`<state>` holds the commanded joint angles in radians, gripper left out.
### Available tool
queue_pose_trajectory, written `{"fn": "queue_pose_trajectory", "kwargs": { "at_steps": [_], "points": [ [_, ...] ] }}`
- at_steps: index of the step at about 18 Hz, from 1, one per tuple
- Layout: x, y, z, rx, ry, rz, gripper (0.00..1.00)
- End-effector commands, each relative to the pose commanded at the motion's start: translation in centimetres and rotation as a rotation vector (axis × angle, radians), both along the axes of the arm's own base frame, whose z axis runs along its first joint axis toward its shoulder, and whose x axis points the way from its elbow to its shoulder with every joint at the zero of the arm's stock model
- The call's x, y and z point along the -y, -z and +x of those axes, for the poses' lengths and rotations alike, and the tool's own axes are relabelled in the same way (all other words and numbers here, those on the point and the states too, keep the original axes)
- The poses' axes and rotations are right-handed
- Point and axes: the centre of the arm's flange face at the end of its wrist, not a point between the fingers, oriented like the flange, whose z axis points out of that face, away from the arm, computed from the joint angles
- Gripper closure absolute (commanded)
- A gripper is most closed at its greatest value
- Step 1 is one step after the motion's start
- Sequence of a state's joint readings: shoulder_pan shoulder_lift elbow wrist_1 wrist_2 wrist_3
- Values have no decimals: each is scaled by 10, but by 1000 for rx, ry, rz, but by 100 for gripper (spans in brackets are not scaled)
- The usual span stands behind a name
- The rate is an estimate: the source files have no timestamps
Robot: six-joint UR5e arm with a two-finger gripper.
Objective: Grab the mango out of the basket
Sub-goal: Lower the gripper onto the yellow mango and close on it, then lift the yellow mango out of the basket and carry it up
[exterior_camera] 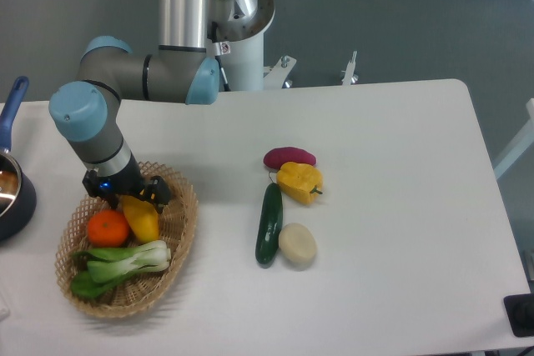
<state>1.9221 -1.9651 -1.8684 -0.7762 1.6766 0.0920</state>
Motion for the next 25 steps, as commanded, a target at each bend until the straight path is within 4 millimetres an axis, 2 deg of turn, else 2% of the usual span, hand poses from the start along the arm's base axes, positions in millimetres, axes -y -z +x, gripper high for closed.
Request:
{"fn": "queue_pose_trajectory", "kwargs": {
  "at_steps": [4,8,9,15,17,20,23,25],
  "points": [
    [2,0,0,0,0,-8,0],
    [2,-2,-1,-8,-1,-9,56],
    [2,-2,-2,-24,-3,-14,64],
    [3,-15,-10,-44,-11,6,66],
    [4,-27,-12,-47,-12,29,66],
    [10,-60,-33,-51,-49,95,66],
    [11,-101,-67,-80,-99,169,67],
    [13,-125,-102,-104,-153,210,68]
  ]
}}
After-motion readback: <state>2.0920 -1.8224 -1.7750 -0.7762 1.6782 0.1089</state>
